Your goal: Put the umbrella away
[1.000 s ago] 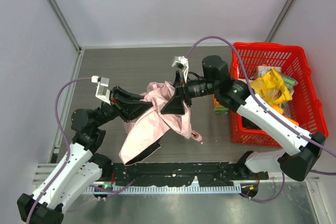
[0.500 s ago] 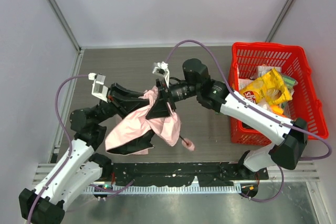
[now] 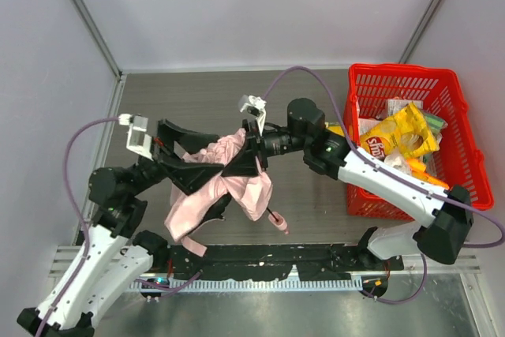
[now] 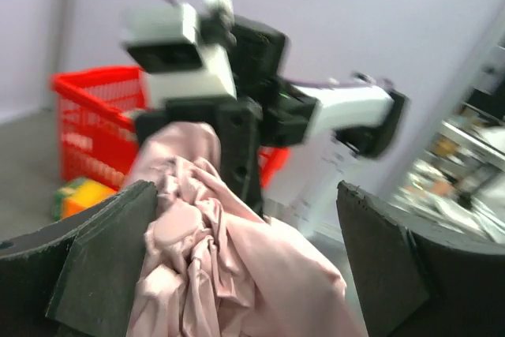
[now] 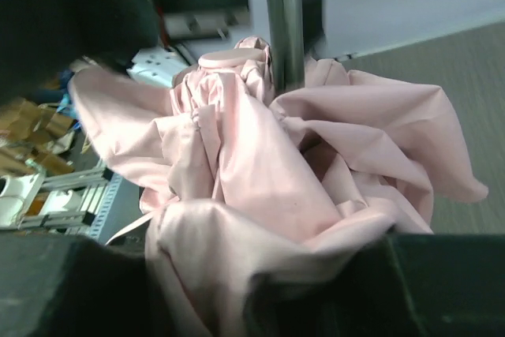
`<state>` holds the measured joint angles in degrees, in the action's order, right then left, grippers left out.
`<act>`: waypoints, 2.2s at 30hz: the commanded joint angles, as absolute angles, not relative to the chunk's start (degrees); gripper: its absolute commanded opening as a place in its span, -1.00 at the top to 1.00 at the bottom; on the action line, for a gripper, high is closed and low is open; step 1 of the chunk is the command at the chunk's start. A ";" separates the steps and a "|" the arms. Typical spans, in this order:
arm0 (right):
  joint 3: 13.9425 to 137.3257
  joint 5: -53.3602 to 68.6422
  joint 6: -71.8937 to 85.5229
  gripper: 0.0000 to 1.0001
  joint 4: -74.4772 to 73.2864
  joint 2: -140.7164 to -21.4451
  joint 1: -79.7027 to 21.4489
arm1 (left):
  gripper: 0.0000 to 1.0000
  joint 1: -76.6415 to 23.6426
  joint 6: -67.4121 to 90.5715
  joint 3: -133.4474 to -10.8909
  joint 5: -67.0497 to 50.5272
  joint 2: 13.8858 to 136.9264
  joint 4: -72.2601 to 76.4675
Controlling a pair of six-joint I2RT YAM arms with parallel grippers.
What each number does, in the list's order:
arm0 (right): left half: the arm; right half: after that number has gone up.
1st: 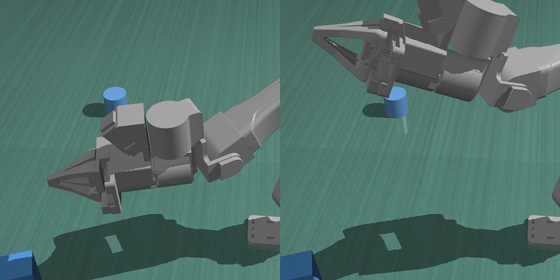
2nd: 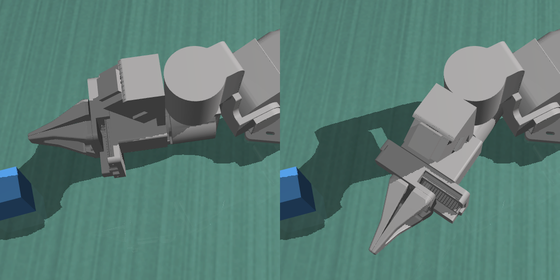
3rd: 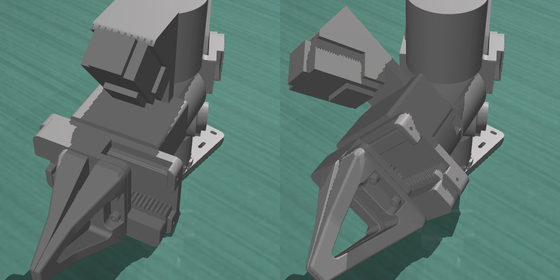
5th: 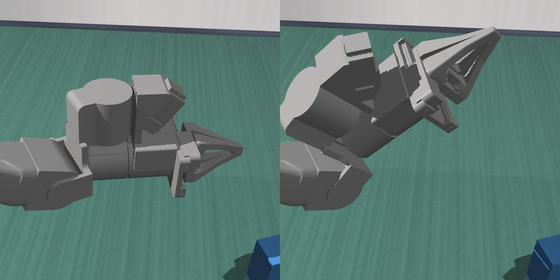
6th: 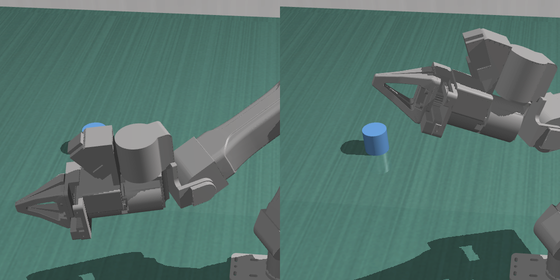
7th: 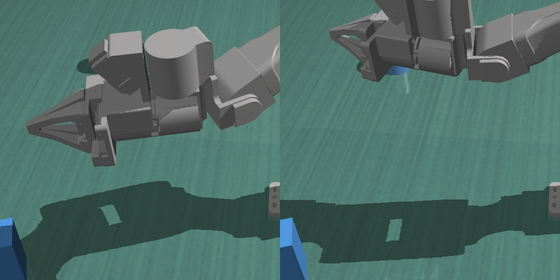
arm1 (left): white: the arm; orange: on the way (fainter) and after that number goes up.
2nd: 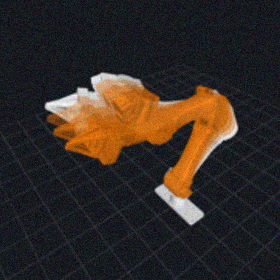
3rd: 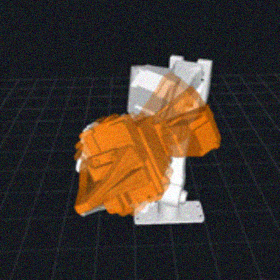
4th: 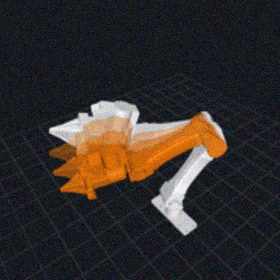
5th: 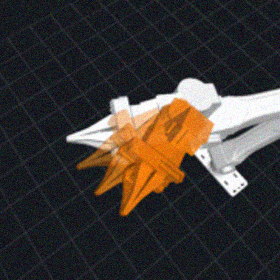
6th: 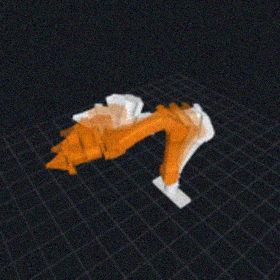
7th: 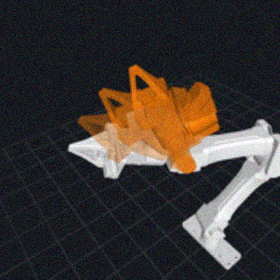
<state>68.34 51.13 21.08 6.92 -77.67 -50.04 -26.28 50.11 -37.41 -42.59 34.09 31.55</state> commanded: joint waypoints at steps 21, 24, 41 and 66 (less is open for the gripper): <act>81.65 15.65 9.14 0.99 -10.03 -74.00 -36.48 | -0.65 -25.31 59.55 -47.04 -4.04 33.66 -12.96; 81.30 15.29 10.45 0.99 -7.74 -74.18 -36.39 | -0.65 -25.40 69.67 -41.76 -1.94 35.41 -1.53; 78.92 16.26 11.16 0.99 -3.69 -72.51 -36.30 | -0.43 -25.40 87.28 -31.12 6.58 37.79 21.89; 75.94 22.24 17.84 0.99 2.55 -71.37 -36.30 | -0.07 -25.40 80.95 -28.83 11.95 38.76 32.08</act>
